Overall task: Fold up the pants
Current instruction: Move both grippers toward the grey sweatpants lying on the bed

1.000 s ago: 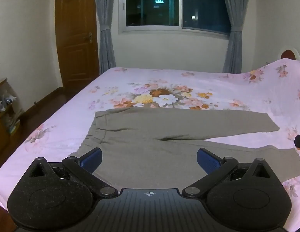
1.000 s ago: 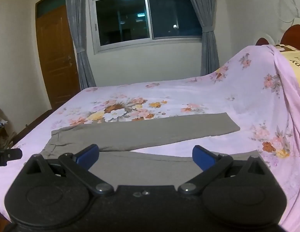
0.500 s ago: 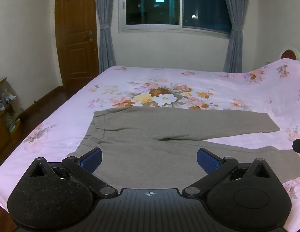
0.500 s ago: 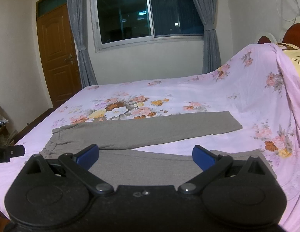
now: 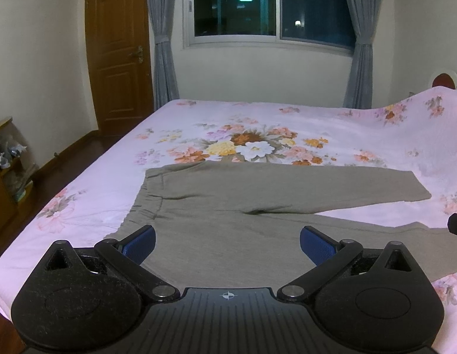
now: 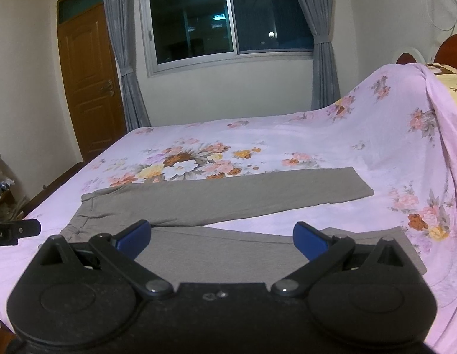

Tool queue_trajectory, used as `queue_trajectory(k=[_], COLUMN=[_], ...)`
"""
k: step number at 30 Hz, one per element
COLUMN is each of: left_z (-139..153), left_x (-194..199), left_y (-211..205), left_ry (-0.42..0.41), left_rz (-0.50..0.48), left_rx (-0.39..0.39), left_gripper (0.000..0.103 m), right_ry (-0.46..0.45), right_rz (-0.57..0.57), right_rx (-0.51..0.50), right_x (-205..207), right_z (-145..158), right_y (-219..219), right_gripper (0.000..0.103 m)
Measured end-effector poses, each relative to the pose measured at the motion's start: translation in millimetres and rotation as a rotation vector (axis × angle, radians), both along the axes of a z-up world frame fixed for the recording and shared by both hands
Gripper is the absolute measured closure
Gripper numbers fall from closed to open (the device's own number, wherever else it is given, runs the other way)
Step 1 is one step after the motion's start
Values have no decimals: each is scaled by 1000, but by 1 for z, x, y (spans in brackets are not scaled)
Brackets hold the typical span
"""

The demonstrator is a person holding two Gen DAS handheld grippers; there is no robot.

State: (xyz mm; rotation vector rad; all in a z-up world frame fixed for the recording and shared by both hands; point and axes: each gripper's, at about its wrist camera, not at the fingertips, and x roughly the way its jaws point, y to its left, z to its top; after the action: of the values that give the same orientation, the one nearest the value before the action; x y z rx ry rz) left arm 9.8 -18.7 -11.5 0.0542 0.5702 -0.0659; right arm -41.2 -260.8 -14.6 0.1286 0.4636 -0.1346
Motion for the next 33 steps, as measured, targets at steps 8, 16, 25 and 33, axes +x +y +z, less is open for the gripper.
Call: queue_trajectory(k=[8,16,25,33], left_z=[-2,0,-6,-7], left_x=[5,14,36,59], left_y=[2,3,6,9], left_ry=[1,9,18,18], left_rz=[-3,14,26,36], left_rx=[7,10,27,53], left_gripper=[0,0,0,0], right_ry=[-7,-20,-20,-25], right_rz=[0,-1,28,53], right_rx=[2,2,-8,-14], right_x=[1,8,27,48], right_z=[-2,-3,-2,-4], right_y=[1,3,6,10], right_gripper=[0,0,0,0])
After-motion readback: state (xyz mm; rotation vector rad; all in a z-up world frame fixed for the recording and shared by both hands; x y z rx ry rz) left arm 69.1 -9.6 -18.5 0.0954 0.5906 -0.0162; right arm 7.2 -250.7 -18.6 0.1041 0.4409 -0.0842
